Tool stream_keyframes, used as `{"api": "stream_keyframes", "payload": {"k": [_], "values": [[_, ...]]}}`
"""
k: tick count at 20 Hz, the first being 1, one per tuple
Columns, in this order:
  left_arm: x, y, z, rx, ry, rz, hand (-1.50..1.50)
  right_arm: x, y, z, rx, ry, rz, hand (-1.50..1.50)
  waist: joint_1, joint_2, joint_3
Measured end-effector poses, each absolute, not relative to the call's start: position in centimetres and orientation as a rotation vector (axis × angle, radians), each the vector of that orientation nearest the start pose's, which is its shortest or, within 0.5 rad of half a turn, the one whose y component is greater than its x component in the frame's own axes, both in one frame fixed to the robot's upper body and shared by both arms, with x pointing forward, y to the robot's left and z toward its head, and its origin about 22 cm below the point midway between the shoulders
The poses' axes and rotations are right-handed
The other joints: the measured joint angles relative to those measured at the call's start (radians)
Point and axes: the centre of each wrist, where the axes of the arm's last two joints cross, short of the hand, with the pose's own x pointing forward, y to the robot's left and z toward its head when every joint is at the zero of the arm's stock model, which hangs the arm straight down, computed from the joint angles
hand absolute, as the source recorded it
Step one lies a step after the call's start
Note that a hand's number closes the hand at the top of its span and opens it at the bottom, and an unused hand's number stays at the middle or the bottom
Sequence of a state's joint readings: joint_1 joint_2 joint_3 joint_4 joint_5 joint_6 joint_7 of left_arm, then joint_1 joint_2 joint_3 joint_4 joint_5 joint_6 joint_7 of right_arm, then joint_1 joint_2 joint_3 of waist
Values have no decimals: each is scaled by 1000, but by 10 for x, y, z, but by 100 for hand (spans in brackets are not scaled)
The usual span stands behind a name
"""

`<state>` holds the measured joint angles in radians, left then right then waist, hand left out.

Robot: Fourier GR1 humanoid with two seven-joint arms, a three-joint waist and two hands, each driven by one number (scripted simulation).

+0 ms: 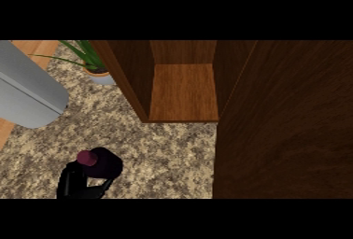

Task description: Pick up the wine, place it into the cabinet and close the cabinet

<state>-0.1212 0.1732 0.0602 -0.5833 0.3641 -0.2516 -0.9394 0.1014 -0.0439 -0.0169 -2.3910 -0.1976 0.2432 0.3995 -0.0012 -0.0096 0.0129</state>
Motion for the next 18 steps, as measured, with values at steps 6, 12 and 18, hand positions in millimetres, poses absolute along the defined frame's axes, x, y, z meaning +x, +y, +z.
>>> {"api": "stream_keyframes", "payload": {"k": [6,12,18], "values": [[169,296,-168,-204,-1686,254,150,156,-245,161,188,-1901,233,-150,4,2,-4],[161,271,-147,-319,-1712,256,150,159,-239,159,199,-1900,225,-150,9,6,-10],[162,252,-99,-393,-1739,250,150,163,-242,154,202,-1897,222,-150,7,7,-11]]}}
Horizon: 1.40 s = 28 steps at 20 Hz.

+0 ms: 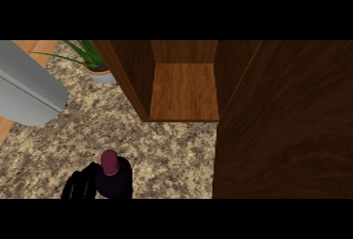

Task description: Pick up the wine, place it into the cabinet and close the cabinet

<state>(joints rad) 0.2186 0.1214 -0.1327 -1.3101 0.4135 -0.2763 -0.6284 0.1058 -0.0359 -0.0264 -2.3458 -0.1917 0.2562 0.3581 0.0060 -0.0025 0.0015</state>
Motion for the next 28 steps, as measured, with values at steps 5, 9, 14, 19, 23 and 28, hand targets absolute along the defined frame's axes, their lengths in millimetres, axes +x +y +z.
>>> {"api": "stream_keyframes", "payload": {"k": [5,9,14,19,23,28], "values": [[168,237,-59,-426,-1758,249,150,158,-240,151,208,-1898,222,-150,-3,1,-1],[180,218,-31,-419,-1791,245,150,161,-242,155,212,-1893,225,-150,-4,1,-1],[197,197,7,-417,-1807,246,150,160,-242,153,205,-1893,225,-150,-6,2,-1],[229,172,32,-420,-1803,240,150,164,-243,158,213,-1890,223,-150,-10,2,-1],[251,154,42,-394,-1824,230,150,173,-244,150,205,-1887,219,-150,-10,2,-2],[273,134,49,-331,-1853,193,150,170,-245,154,215,-1889,222,-150,-13,3,-1]]}}
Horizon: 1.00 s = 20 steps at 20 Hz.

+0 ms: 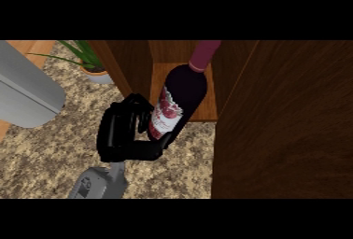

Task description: Pick up the wine, place it into the cabinet and close the cabinet

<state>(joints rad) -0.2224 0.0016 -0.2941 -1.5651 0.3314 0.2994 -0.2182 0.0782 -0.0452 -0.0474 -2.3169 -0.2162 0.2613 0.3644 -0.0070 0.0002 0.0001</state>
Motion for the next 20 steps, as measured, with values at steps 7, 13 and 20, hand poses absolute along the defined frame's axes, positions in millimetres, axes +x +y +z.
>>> {"api": "stream_keyframes", "payload": {"k": [7,13,20], "values": [[299,111,42,-263,-1834,101,150,167,-245,145,201,-1897,222,-150,-1,0,0],[304,96,30,-213,-1818,96,150,165,-243,145,205,-1896,220,-150,-1,0,0],[315,84,10,-178,-1780,110,150,169,-245,148,206,-1896,236,-150,-4,1,-1]]}}
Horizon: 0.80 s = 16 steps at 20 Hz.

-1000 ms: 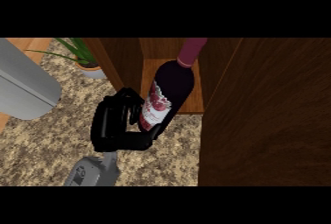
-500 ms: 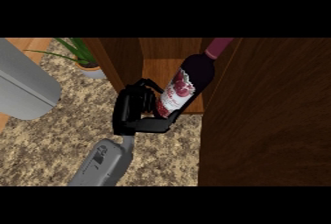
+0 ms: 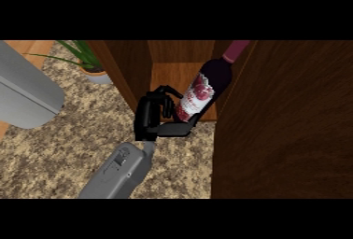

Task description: Pick up the wine, place it into the cabinet and close the cabinet

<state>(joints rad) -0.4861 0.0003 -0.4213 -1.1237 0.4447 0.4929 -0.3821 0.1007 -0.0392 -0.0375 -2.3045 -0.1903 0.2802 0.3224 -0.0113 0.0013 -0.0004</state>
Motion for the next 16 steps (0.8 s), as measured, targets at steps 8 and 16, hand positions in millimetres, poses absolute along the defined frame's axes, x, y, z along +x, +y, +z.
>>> {"api": "stream_keyframes", "payload": {"k": [8,16], "values": [[320,94,-25,-149,-1733,127,150,170,-250,146,210,-1889,230,-150,1,0,0],[322,102,-50,-188,-1706,210,150,176,-246,144,218,-1889,229,-150,-3,1,0]]}}
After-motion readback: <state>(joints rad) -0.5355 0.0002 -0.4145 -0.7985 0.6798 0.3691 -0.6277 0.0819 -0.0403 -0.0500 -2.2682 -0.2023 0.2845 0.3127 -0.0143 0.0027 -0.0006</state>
